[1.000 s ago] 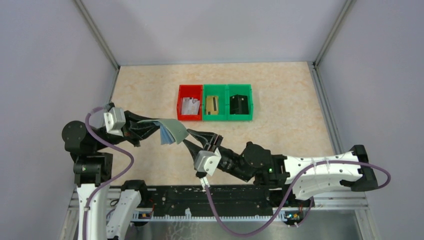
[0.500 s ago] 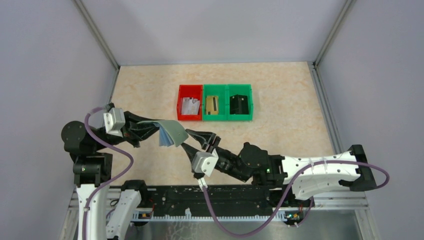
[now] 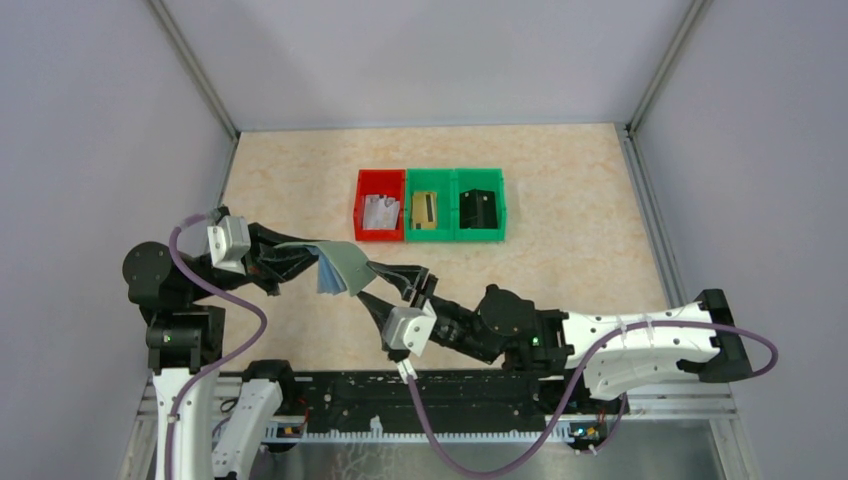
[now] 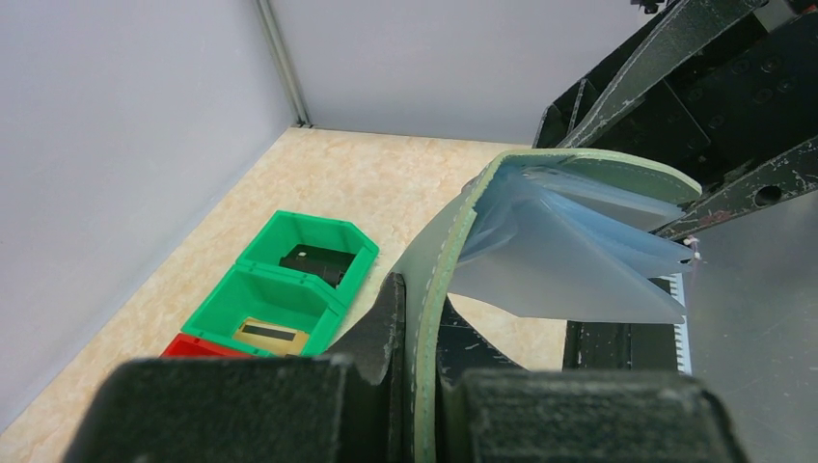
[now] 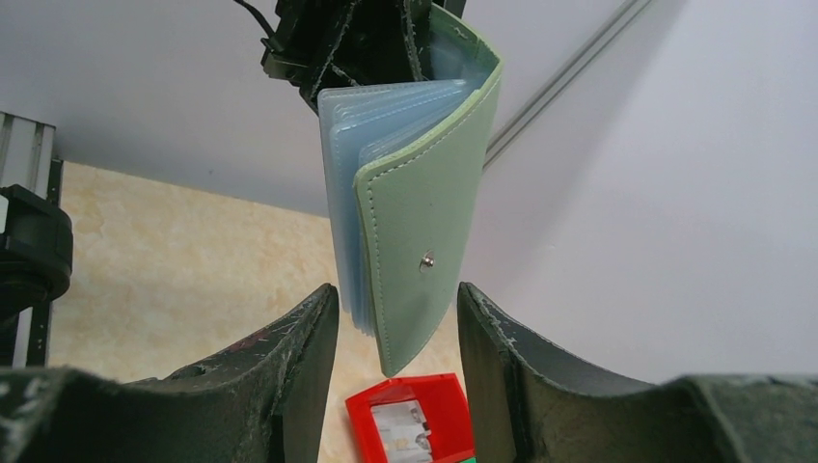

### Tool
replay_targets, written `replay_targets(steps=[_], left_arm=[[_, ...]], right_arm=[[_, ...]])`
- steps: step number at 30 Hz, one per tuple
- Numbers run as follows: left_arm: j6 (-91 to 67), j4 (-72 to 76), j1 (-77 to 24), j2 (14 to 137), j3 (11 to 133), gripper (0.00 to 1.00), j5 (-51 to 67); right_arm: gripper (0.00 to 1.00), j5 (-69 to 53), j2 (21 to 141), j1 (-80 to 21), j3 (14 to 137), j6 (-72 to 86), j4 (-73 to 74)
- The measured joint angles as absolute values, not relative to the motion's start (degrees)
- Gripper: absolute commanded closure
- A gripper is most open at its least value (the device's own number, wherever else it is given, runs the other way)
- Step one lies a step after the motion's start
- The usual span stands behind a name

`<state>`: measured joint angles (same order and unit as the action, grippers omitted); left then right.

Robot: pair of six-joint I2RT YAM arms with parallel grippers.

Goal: Take the credit cards out of the card holder
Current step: Adjust the card holder.

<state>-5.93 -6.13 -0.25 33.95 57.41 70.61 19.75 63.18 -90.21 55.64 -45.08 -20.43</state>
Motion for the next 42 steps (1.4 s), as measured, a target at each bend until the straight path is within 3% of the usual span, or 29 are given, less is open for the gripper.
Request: replay_targets(steps=[8,42], left_arm=[[-5.91,-6.17,-0.25,33.95,57.41,1.00,70.81],[-5.76,-6.44,-0.25,33.95,57.74,1.00,71.18]], right_arm=[[0.60,18.81,63.68,-90.21,57.93,-44.86,-21.69],[0.58,16.43,65.71,-89.91,58.22,-42.30,-24.99]])
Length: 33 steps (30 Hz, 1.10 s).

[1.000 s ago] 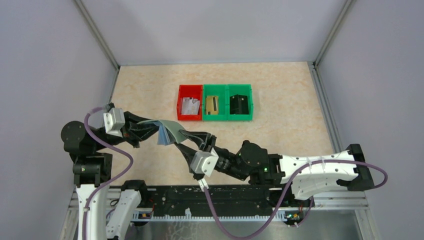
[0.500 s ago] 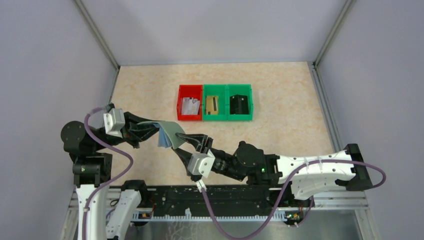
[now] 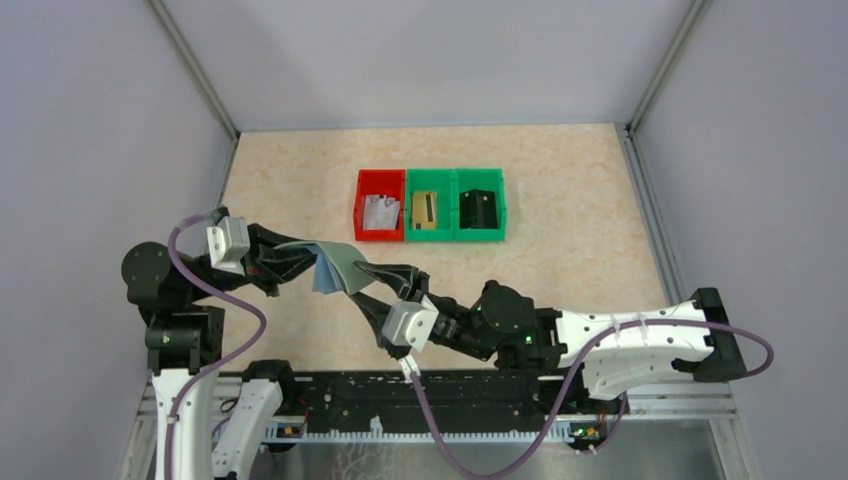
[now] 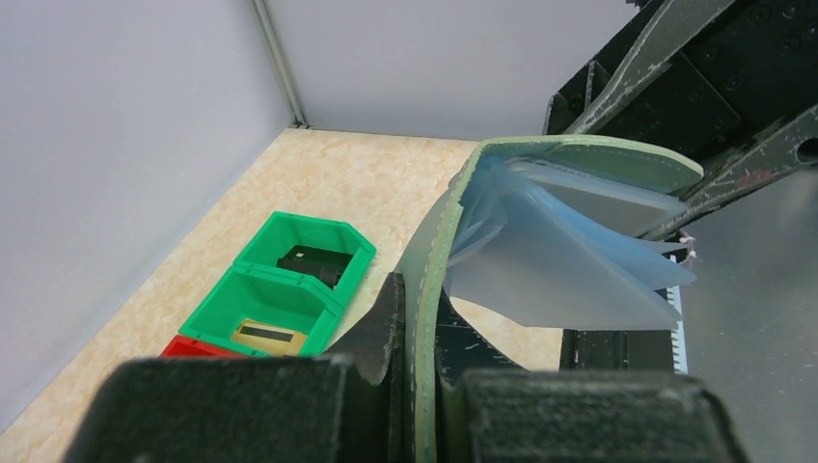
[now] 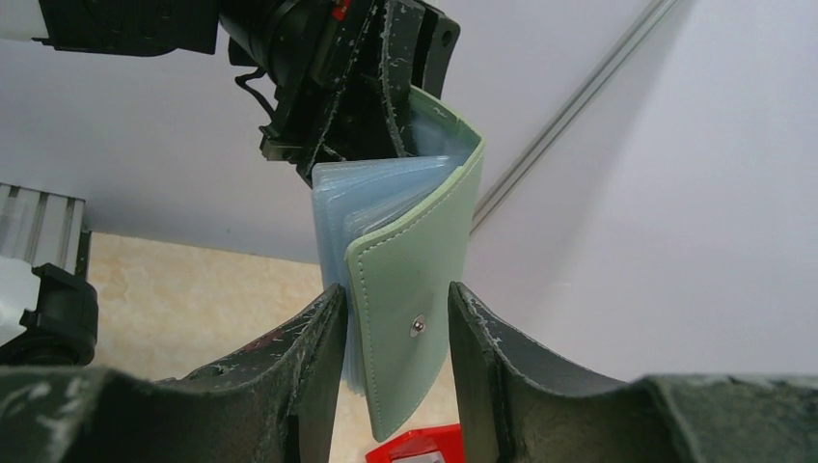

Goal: Take the credit cards out of the card holder
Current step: Adjust the card holder.

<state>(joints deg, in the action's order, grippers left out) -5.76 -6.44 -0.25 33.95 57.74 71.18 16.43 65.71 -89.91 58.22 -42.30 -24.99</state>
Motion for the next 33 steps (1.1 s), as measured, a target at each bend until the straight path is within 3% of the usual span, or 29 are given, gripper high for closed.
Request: replay_targets(steps=[17,25,33], left_arm=[[-5.76,-6.44,-0.25,33.95,57.74,1.00,71.46],[-5.98,-6.55,-0.25,33.95,58.08,1.00,71.70],[-6.87,-6.48,-0.25,33.95,59.16,1.00,73.49]], right_arm=[[0.61,16.21,63.24,-89.45,58.17,-40.66,-25.71],[0.70,16.14,63.88,-89.17,58.17,-40.71,-25.82],[0.71,15.92,65.63,-85.76,58.17,-39.35,-27.27]])
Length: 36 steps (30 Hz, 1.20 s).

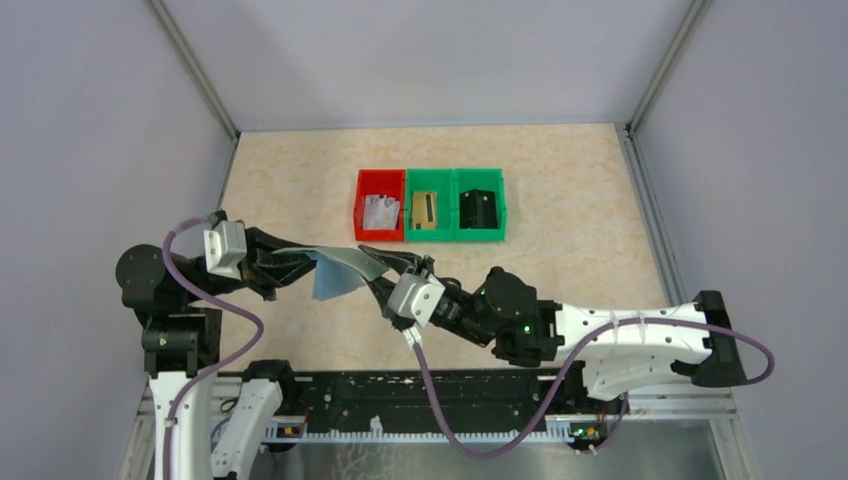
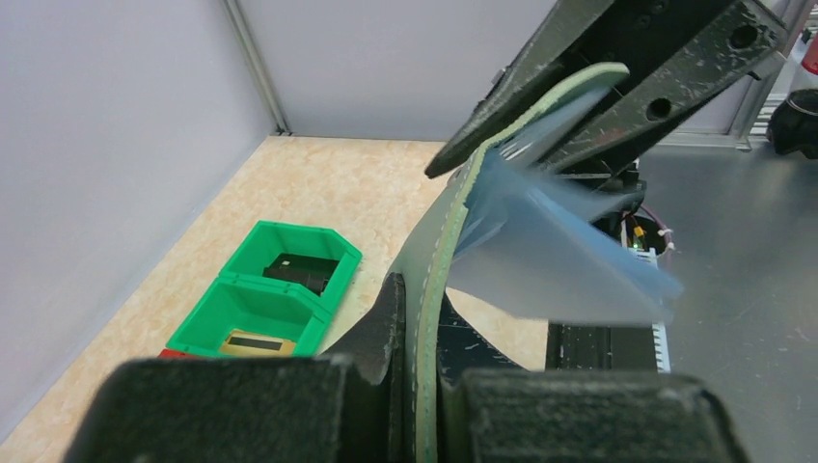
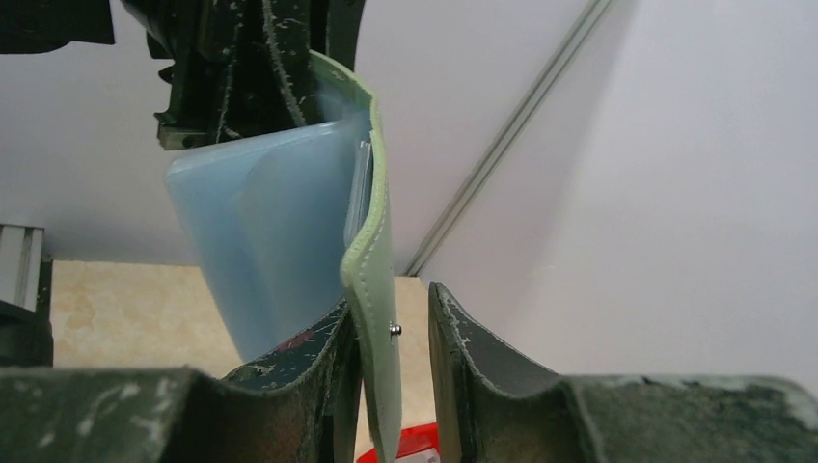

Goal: Take the credit cards out of the card holder
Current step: Adjust the card holder.

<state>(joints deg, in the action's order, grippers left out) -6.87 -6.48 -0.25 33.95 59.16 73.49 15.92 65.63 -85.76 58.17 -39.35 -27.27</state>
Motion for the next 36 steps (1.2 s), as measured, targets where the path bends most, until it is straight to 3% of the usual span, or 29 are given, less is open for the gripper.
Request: replay_targets(steps=[5,7,8,10,13,15,29,36], left_arm=[[-8.19,-6.17,-0.25,33.95,59.33,1.00,74.83],[-9.13,-5.76,-0.25,33.98,59.33,1.00,75.29],[-9.45,-5.52,-0.25,33.98,59.33,0.95,75.46],[-9.43,-5.28,-0.23,33.98,59.33,0.63,75.35],[-7.94,-6.22,-0.25,34.02,59.40,0.28,75.33],[-6.76,-7.29,-0.25,34.02,59.48,0.21,75.33],[1.48,-16.01,-0.25,34.30,59.66,0.19,75.00],[-5.85,-12.08,-0.25,35.64,59.33,0.16,74.59]], right_arm=[[0.72,15.44,65.65,-84.64,58.17,-37.69,-28.80],[0.85,14.52,65.65,-84.16,58.17,-36.47,-29.15],[0.93,13.80,65.67,-83.85,58.17,-35.64,-29.17],[1.00,12.56,65.82,-83.46,58.17,-34.22,-29.08],[1.00,12.38,66.06,-83.29,58.19,-33.08,-29.06],[1.00,12.58,66.13,-83.00,58.19,-32.75,-28.23],[1.00,18.68,61.60,-80.55,55.48,-28.18,-18.02],[1.00,20.97,62.59,-80.49,55.90,-27.79,-13.02]])
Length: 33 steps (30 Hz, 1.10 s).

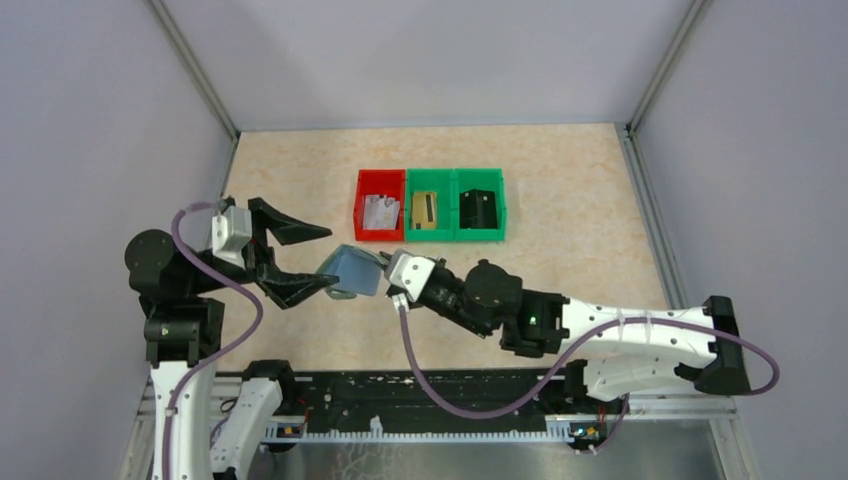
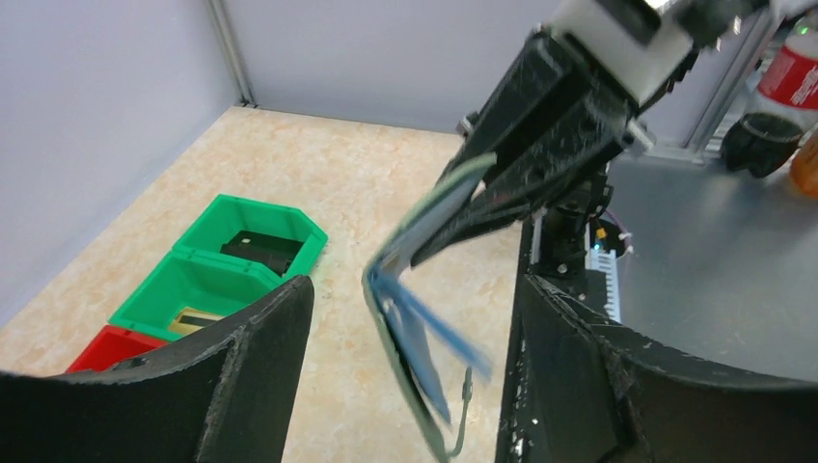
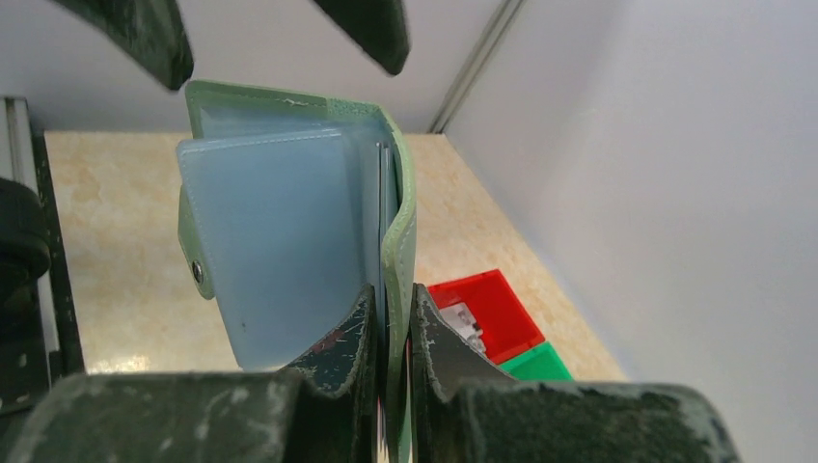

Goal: Take the credit cards out of the card holder
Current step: Adjust the card holder.

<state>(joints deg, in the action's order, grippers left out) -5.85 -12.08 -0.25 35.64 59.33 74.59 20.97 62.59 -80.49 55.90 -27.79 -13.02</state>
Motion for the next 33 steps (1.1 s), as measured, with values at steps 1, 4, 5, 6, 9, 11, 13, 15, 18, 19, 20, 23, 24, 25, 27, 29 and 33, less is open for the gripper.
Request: replay_targets(steps=[1,4,5,6,9,11,13,15,18,19,20,23,24,25,27,29,33], left_arm=[[-7.29,-10.94,-0.25,35.94,59.29,0.16,74.56],[-11.51,-8.25,-0.25,37.19,59.29,0.19,74.56],[-12.47,-7.68,-0.25,37.65,59.29,0.19,74.56],[-12.88,-7.29,-0.25,38.00,59.16,0.20,74.54],[-12.53,-7.22,-0.25,38.17,57.89,0.24,74.74],[-10.37,-9.04,-0.25,38.15,57.43,0.27,75.20],[-5.65,-13.47,-0.25,38.15,57.41,0.30,75.88],[-0.84,-18.41,-0.25,38.17,57.74,0.36,76.44],[4.91,-24.47,-0.25,38.26,58.92,0.52,77.28],[6.26,-25.93,-0.25,38.24,59.31,0.58,77.87],[7.33,-27.00,-0.25,38.24,59.64,0.63,78.56],[8.71,-28.99,-0.25,38.35,60.40,0.73,80.64],[9.06,-29.76,-0.25,38.46,60.80,0.76,81.52],[9.39,-30.35,-0.25,38.59,61.17,0.79,82.19],[10.20,-31.57,-0.25,38.83,61.58,0.85,83.00],[10.41,-32.60,-0.25,39.13,61.60,0.90,83.31],[10.57,-34.00,-0.21,39.66,61.87,0.87,84.01]], right_arm=[[1.00,20.93,63.29,-80.49,56.40,-27.75,-11.66],[1.00,20.47,67.05,-80.44,61.01,-27.09,-5.65],[1.00,20.10,68.82,-80.44,63.37,-26.74,-3.29],[1.00,19.64,70.39,-80.44,65.71,-26.20,-1.41],[1.00,16.99,73.82,-80.38,71.53,-23.83,3.70],[1.00,13.87,74.67,-79.88,73.89,-21.87,6.31],[1.00,8.69,75.13,-78.28,76.51,-19.07,9.21],[1.00,3.51,75.16,-75.90,78.35,-16.51,11.03],[1.00,-4.47,75.16,-72.55,79.55,-13.58,13.58],[1.00,-7.38,75.18,-71.64,79.75,-12.67,14.57],[1.00,-10.26,75.29,-70.83,80.18,-11.81,15.84],[1.00,-18.00,77.08,-68.86,83.57,-9.96,19.62],[1.00,-20.95,78.11,-67.94,84.95,-9.06,20.32],[1.00,-23.79,79.07,-66.92,86.02,-8.16,20.80],[1.00,-28.86,80.38,-64.97,86.89,-6.57,21.06],[0.99,-33.69,81.71,-63.57,88.27,-5.39,22.20],[0.93,-40.29,85.45,-61.84,93.45,-4.58,27.57]])
